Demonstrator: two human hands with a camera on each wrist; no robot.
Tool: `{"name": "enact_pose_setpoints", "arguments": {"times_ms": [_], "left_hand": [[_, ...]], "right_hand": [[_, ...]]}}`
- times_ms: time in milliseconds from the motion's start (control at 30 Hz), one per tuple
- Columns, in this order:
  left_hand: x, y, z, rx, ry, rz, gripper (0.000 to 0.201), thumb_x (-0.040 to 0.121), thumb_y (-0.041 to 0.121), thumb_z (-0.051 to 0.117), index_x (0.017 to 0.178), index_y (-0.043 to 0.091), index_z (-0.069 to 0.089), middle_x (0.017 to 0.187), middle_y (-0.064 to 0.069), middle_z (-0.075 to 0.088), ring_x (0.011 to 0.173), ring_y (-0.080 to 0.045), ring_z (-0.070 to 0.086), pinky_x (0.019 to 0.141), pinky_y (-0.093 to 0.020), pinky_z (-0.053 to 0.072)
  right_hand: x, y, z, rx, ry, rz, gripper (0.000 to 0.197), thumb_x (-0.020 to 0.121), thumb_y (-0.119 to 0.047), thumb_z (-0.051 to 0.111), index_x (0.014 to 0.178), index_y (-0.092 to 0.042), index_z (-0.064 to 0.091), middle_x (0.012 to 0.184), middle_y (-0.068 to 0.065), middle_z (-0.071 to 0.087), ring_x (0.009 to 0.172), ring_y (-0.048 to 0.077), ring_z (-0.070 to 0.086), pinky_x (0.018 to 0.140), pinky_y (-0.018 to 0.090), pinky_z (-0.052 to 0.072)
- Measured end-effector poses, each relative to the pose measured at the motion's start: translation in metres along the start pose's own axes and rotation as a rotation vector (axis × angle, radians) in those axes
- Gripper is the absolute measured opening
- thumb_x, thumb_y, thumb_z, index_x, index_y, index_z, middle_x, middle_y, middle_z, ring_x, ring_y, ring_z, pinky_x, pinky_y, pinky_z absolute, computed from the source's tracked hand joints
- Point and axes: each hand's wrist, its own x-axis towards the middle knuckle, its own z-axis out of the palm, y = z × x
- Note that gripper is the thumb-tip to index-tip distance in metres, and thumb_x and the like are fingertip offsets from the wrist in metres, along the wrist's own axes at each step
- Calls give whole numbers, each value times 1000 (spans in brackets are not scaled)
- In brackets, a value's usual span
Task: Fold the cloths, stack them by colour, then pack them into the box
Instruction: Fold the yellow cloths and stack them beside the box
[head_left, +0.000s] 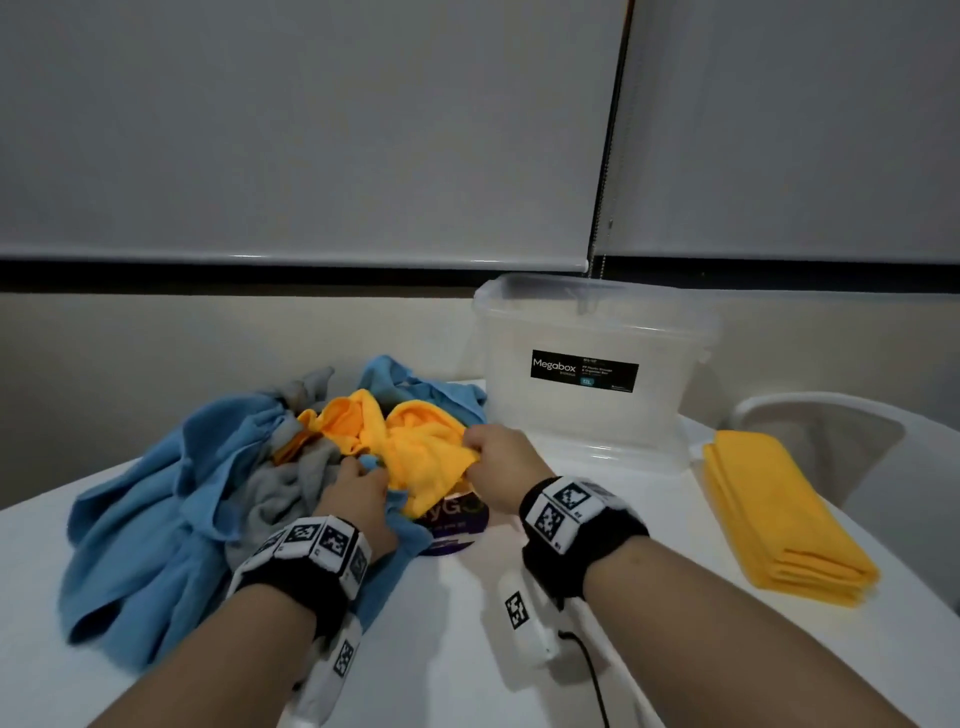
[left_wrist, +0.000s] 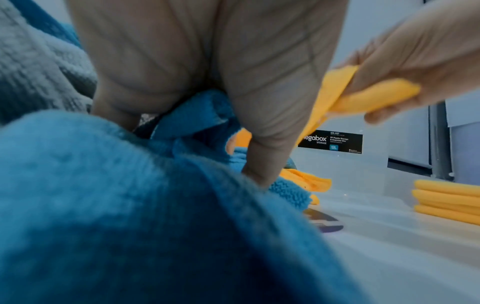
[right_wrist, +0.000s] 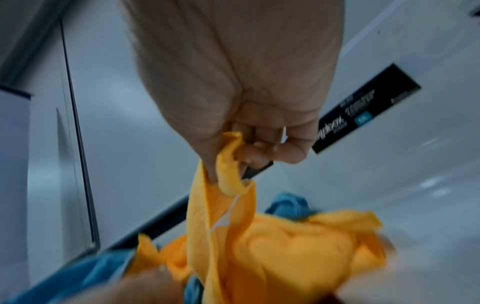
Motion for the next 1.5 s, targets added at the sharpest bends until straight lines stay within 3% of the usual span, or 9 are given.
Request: {"name": "enact_pose_setpoints", "arguments": {"times_ms": [133,267,467,633,800,933,1100,1300,1500], "left_hand": [[1,0,-1,36,-13,-1,34,82,30,64,110,16,49,128,-8,29,112,-29,49,98,-35,45],[-3,4,3,60,6,-11,36,85,29,60,119,19,51,134,-8,32,119,-30,44,98,-37,45],[-22,59,-17,-273,180,65,87,71,74,45,135,15,40,137,-9,42,131,-32,34,107,-47,35],[-48,112,-52,-639,319,258,66,90,46,56,140,10,34,142,-8,40,132,-24,38,110,-40,33],[-70,150,-82,-753,456,376,7,95,26,51,95,19,51,91,3,55,90,-22,53,74,-31,39],[-77,153,-114,-783,491,317,7,93,15,47,90,16,53,80,-1,57,80,-22,55,61,-29,41],[-79,130,-168,-1047,498,319,15,88,8,45,80,17,52,89,-15,66,82,-30,64,69,-40,55],[-110,128,-224,-1377,489,321,22,96,6,39,88,16,56,79,-8,58,71,-24,61,62,-35,53],[-133,113,-245,-1178,526,432,29,98,8,40,84,23,59,79,-4,59,68,-18,59,62,-32,52]], "right_hand": [[-5,-13,-63,61,34,-83,15,84,-11,61,69,-13,62,67,1,55,64,13,49,55,25,36],[-19,-29,-129,231,230,-75,16,89,-14,57,84,-2,66,70,5,52,63,14,45,55,24,36],[-38,-45,-193,346,427,-42,23,94,-11,45,93,7,59,86,6,42,72,21,36,58,28,29],[-64,-56,-221,445,513,-3,20,94,-14,42,93,-2,58,88,7,46,78,22,47,65,29,39],[-97,-50,-252,421,529,1,20,97,-17,41,86,-14,58,78,6,50,72,20,51,64,29,46],[-120,-33,-269,267,583,-25,20,91,-14,50,71,-15,52,65,8,38,60,18,39,57,29,34],[-142,-7,-286,247,653,83,26,80,-40,59,74,-15,57,72,14,50,66,25,53,69,52,54],[-165,5,-316,224,698,148,18,86,-26,53,71,-15,51,79,18,54,81,44,63,75,60,54],[-206,18,-340,196,649,150,21,95,-11,52,74,-16,51,72,8,53,62,21,54,65,38,52]]}}
